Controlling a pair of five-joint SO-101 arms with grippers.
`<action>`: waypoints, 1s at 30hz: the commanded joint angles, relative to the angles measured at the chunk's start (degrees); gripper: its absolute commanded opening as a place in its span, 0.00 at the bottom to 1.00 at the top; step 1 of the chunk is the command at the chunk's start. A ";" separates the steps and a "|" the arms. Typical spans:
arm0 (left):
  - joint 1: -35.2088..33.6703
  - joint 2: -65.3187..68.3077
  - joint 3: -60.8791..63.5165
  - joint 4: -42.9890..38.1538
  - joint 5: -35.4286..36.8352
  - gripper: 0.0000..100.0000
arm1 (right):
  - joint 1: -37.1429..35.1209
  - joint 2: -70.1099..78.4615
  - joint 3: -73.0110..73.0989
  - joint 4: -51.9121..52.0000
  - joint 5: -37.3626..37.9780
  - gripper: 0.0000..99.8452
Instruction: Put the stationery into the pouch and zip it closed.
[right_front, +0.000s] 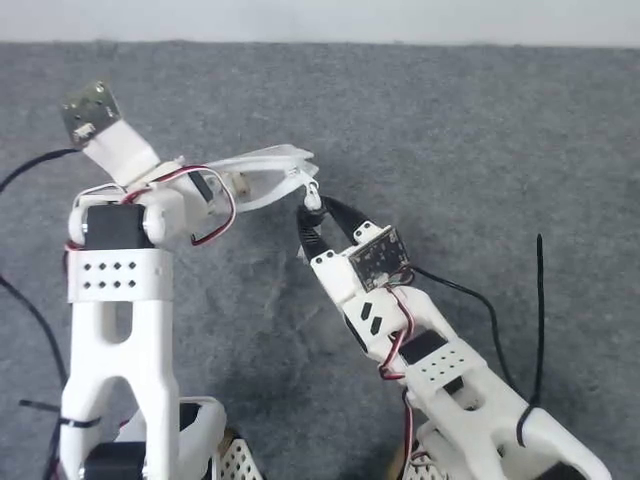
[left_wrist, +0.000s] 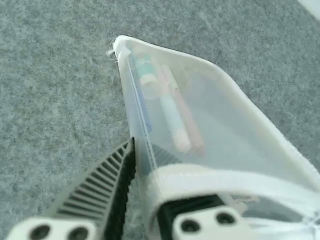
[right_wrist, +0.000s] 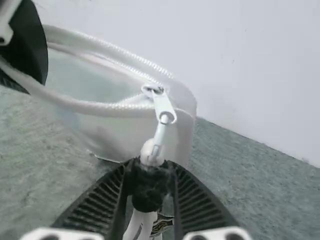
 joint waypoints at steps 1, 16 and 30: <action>0.09 -2.20 -1.54 -1.49 -0.44 0.02 | 0.22 -0.40 0.18 -1.01 2.11 0.01; 0.09 -2.20 -1.27 -1.41 -7.03 0.08 | -2.86 -12.79 0.79 17.36 2.29 0.01; 0.09 -2.64 0.92 -1.85 -14.59 0.26 | -6.37 -34.15 0.62 44.18 5.89 0.01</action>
